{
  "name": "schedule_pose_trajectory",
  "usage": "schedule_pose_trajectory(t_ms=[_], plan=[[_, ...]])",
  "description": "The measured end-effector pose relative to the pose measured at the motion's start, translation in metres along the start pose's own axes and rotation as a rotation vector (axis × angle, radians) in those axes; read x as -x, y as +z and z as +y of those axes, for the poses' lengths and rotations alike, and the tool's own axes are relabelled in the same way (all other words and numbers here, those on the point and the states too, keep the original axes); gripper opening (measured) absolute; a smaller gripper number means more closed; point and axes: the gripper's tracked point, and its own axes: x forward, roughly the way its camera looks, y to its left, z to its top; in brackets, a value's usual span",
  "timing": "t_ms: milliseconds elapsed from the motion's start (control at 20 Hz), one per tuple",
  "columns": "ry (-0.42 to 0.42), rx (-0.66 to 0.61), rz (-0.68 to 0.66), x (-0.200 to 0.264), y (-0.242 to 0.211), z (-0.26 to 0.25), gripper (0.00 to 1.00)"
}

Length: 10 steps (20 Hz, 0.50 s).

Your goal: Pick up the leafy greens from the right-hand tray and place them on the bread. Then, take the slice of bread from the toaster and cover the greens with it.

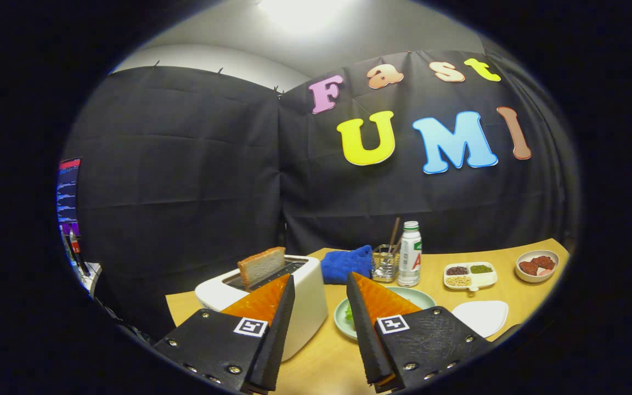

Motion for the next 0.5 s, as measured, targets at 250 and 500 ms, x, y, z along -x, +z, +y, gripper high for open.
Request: schedule_pose_trajectory(t_ms=[250, 500], plan=[[-0.054, 0.013, 0.010, -0.007, -0.001, 0.017, 0.58], [-0.128, -0.034, 0.035, -0.023, -0.001, 0.033, 0.58]])
